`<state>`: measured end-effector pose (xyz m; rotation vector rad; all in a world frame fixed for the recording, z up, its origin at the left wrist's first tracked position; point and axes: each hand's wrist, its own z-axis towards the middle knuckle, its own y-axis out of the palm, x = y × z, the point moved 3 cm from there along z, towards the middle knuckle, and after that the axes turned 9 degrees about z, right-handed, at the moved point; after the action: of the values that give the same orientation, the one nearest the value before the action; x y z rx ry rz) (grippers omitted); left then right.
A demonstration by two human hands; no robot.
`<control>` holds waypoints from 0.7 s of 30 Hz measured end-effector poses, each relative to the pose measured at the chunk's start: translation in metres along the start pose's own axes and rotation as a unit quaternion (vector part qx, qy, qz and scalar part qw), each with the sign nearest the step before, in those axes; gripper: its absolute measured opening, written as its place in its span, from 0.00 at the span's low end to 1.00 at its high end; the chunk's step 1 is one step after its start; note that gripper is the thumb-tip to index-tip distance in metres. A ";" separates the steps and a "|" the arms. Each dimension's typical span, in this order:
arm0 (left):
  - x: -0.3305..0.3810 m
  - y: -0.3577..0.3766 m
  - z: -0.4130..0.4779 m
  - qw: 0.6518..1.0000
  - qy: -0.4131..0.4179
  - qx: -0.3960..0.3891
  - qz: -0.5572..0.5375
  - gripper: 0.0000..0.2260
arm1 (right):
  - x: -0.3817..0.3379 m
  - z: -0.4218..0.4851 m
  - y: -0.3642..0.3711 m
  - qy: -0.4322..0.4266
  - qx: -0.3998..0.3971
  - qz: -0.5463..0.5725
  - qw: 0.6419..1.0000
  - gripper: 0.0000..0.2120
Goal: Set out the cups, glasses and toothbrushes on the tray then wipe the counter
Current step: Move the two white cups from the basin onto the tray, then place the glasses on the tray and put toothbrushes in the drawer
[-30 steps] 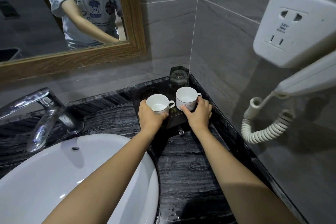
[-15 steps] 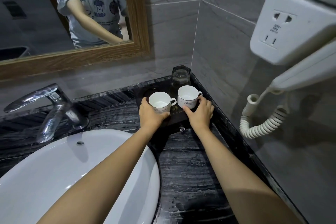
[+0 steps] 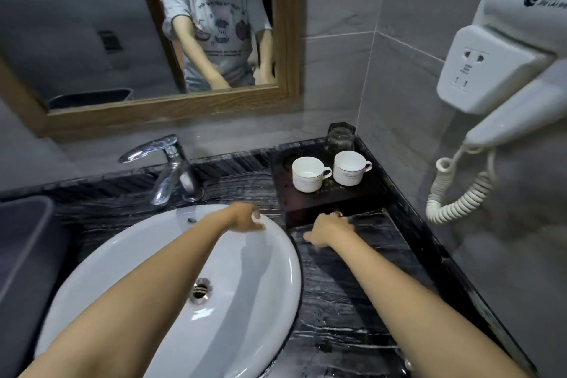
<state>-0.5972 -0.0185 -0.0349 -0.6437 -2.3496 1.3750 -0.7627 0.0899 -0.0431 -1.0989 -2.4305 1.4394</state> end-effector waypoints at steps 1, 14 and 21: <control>-0.010 0.004 -0.008 0.999 -0.004 -0.036 0.002 0.22 | -0.012 -0.005 0.004 -0.019 -0.042 -0.027 0.999 0.29; -0.226 -0.007 -0.207 0.978 -0.137 -0.086 -0.132 0.23 | -0.270 -0.114 0.053 -0.242 -0.262 -0.144 0.923 0.25; -0.292 -0.026 -0.252 0.972 -0.151 -0.029 -0.176 0.21 | -0.341 -0.151 0.049 -0.289 -0.305 -0.123 0.899 0.23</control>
<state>-0.2310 -0.0048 0.0885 -0.0198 -2.5845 1.3173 -0.4218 -0.0031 0.0872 -0.3957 -3.4381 1.0408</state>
